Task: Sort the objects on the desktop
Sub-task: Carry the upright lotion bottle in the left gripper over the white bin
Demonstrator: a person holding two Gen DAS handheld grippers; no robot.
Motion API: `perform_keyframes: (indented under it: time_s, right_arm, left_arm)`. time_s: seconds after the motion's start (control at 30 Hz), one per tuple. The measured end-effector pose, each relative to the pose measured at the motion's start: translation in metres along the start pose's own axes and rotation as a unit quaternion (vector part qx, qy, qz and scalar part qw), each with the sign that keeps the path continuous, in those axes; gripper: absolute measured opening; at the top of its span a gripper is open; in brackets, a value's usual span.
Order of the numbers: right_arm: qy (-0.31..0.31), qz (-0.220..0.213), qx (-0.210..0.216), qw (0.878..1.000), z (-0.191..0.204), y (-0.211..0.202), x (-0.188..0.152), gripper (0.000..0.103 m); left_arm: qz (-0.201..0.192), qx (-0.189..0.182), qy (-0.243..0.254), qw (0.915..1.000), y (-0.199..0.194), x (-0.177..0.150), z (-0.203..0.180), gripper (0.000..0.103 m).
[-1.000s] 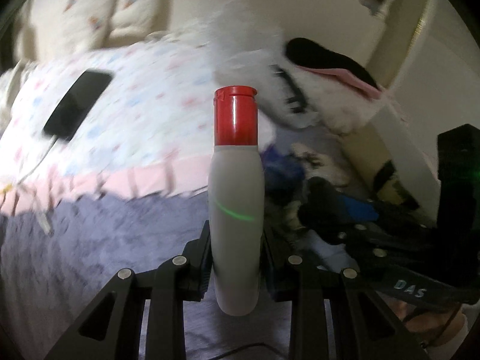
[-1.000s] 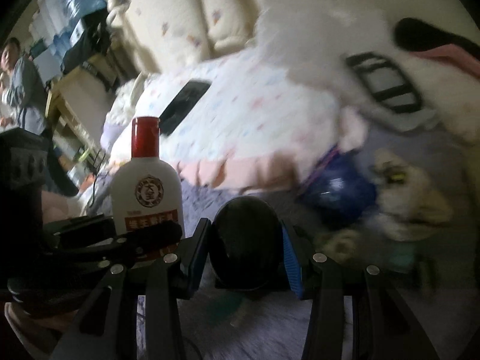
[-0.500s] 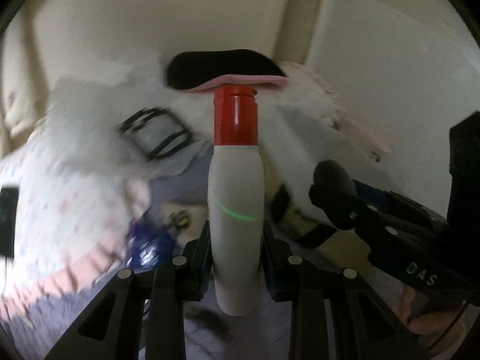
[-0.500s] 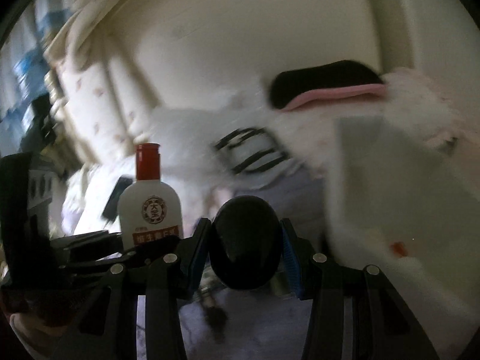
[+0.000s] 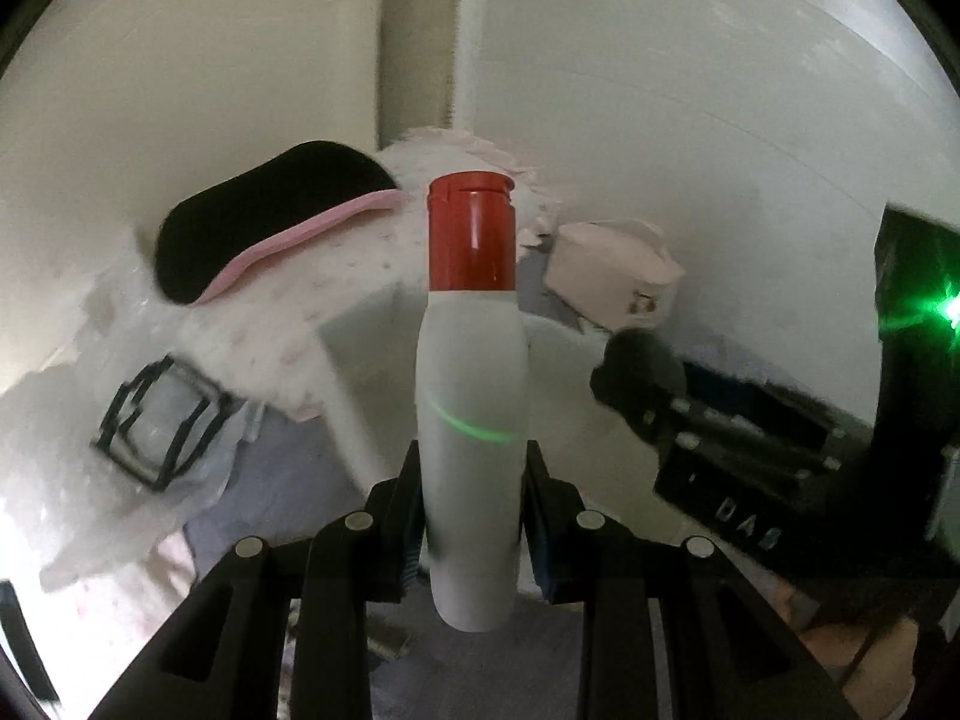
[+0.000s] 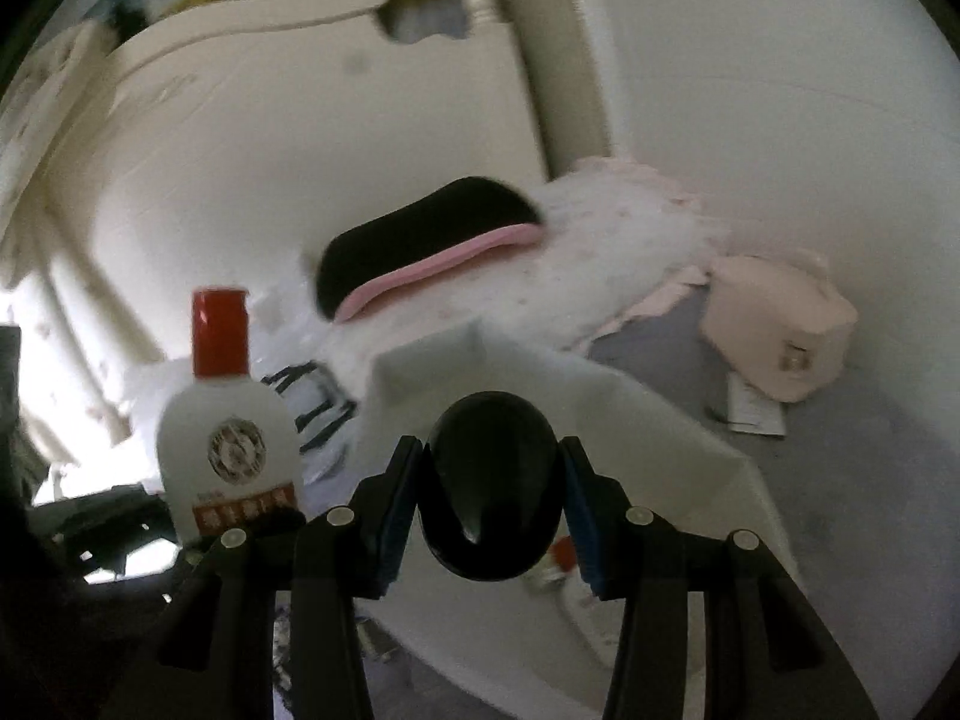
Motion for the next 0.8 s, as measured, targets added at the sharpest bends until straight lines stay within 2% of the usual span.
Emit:
perform_keyframes:
  time_s: [0.07,0.2,0.33,0.47,0.6,0.7,0.77,0.8]
  right_arm:
    - [0.024,0.01,-0.015,1.0,-0.012,0.005,-0.003,0.046]
    - [0.065,0.023,-0.014,0.998,-0.024,0.012,-0.014,0.046]
    - [0.071,0.03,-0.026,0.997,-0.03,0.018,-0.021,0.046]
    - [0.067,0.032,-0.042,0.996,-0.029,0.023,-0.029,0.046]
    - [0.075,0.028,-0.039,0.996,-0.03,0.023,-0.031,0.046]
    - [0.076,0.021,-0.042,0.996,-0.03,0.022,-0.03,0.046]
    - [0.075,0.023,-0.046,0.996,-0.03,0.023,-0.028,0.046]
    - [0.071,0.026,-0.057,0.996,-0.03,0.024,-0.028,0.047]
  left_arm:
    - [0.009,-0.012,0.001,0.9999,0.012,0.008,-0.003,0.026]
    - [0.026,-0.022,0.01,0.9994,0.033,0.012,-0.009,0.026]
    - [0.046,-0.031,0.004,0.9985,0.042,0.004,-0.016,0.026]
    - [0.046,-0.016,0.001,0.9988,0.046,-0.001,-0.016,0.026]
    - [0.039,0.004,-0.011,0.9992,0.052,0.0,-0.01,0.026]
    - [0.052,-0.002,-0.037,0.998,0.06,-0.004,-0.003,0.026]
    - [0.066,0.006,-0.054,0.9964,0.063,-0.006,0.001,0.035]
    - [0.068,0.023,-0.058,0.9957,0.063,-0.007,0.004,0.05]
Point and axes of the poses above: each gripper's, at about its wrist camera, not at the fingertips, and y roughly the way its jaws point, z to its left, x to its top, the point moved 1 cm from there along y, roughly the way its jaws point, and after that the axes turned 12 degrees about -z, right-handed, at the moved point
